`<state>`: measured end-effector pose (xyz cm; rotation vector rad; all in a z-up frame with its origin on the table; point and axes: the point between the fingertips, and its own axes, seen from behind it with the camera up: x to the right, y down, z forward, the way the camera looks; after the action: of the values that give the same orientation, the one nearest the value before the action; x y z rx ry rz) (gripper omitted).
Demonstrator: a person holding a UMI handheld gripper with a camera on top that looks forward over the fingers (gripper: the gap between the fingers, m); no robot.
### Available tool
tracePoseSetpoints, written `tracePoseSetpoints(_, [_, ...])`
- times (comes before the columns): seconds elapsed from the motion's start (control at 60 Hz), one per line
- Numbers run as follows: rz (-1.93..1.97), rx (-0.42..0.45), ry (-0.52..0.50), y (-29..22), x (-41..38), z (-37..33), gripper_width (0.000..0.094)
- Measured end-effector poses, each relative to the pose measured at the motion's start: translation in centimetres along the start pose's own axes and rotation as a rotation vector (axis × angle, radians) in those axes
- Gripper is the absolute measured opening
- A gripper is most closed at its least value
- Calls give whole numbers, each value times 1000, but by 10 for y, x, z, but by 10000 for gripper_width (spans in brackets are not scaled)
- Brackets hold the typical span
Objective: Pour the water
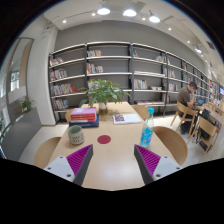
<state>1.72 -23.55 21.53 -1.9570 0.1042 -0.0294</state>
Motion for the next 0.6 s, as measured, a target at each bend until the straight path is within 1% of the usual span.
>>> tracePoseSetpoints(0.083, [10,-4,22,2,32,18,845])
tracePoseSetpoints(0.217, [-5,3,69,18,97,71,847])
tracePoseSetpoints(0.233, [-9,-3,77,7,97,71,845])
tracePoseSetpoints(0.25, [-12,4,81,15,108,83,841])
tracePoseSetpoints(0.35, [-24,7,110,16,146,129,838])
tracePoseSetpoints(0.6, [0,28,102,8,198,243,839])
